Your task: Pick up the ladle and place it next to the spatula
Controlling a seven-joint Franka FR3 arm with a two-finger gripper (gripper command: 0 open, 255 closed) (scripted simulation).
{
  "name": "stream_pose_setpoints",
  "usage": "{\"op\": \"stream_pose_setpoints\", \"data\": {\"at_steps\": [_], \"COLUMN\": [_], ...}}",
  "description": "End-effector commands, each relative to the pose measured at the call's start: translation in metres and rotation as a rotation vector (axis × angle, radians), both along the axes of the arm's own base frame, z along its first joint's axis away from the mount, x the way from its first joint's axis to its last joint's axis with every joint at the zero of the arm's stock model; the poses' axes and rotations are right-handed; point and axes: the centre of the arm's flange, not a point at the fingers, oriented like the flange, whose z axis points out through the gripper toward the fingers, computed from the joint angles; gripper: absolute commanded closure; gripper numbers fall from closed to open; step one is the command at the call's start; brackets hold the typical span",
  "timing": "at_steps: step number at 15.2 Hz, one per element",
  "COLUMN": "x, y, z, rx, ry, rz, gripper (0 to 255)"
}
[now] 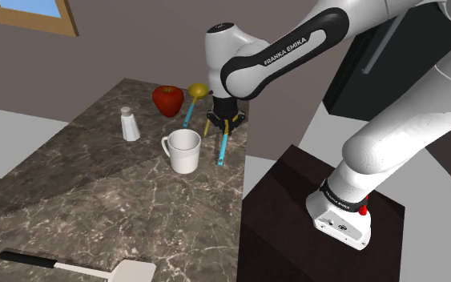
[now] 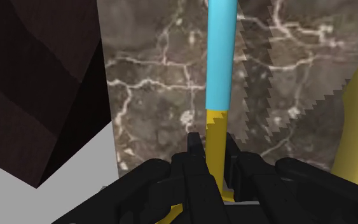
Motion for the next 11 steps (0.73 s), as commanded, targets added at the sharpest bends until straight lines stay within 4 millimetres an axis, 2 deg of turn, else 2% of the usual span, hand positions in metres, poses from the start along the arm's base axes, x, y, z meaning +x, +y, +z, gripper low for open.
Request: {"op": "stream_pose_setpoints", "data": {"at_steps": [1, 4, 11], "x": [0.000, 0.000, 0.000], "y": [0.000, 0.000, 0.000], "z": [0.000, -0.001, 0.036], "rx": [0.000, 0.000, 0.000], "ry": [0.001, 0.001, 0.001], "rz": [0.000, 0.000, 0.000], "gripper": [255, 255, 255]}}
